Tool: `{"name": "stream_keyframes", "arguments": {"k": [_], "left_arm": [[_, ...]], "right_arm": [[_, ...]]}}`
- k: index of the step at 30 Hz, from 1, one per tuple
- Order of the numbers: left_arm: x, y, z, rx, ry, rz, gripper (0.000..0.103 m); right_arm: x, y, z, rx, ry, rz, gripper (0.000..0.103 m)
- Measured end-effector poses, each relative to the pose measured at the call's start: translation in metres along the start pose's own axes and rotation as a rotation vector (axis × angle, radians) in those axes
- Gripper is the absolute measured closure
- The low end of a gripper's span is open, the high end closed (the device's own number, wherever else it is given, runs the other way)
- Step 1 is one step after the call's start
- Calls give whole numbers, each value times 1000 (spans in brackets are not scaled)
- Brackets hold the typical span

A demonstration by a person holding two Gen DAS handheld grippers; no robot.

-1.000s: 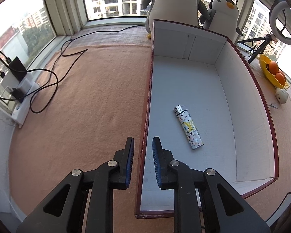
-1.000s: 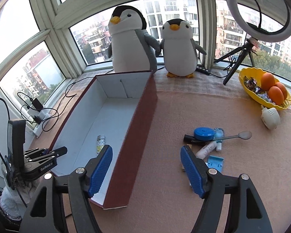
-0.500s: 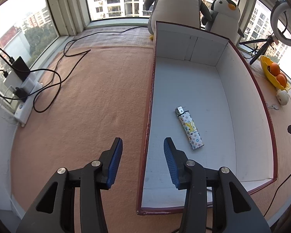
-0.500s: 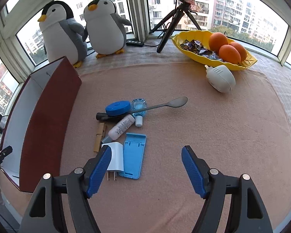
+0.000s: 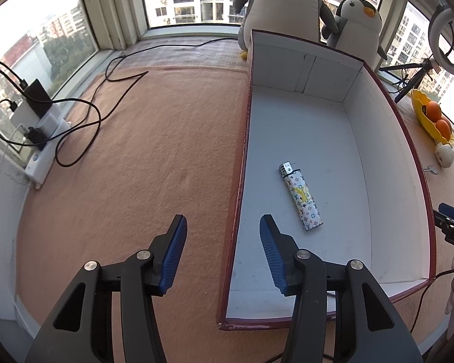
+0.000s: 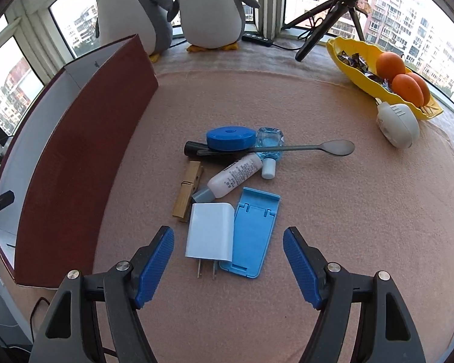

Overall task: Organize rigid objects
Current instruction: 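Move the right gripper to the white charger plug and grasp it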

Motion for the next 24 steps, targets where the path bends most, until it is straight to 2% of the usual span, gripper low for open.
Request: {"name": "stream_keyframes", "arguments": {"k": [5, 8, 12, 19, 22, 24], "left_arm": [[0, -2, 0, 1, 1, -6, 54], [0, -2, 1, 2, -1, -11, 54], [1, -1, 1, -2, 1, -11, 54], [3, -1, -1, -10, 4, -19, 55], [5, -1, -1, -15, 7, -22, 61], [5, 0, -1, -21, 8, -22, 69]], "right_arm": [[-3, 19, 12, -22, -54, 42, 34], [-7, 24, 16, -22, -76, 61, 45], [-13, 27, 15, -37, -88, 79, 69], [-13, 17, 11, -40, -54, 59, 70], [-9, 7, 10, -48, -50, 36, 70], [-6, -1, 10, -51, -42, 19, 70]]}}
Point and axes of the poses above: each gripper's, at about its wrist camera, not at the fingertips, and y roughly the way its jaws point, z to its left, x to its top, the point moved 10 cm from there along y, roughly the way its jaws point, and after that the axes turned 11 degrees about -z, right-handed, at the moved point
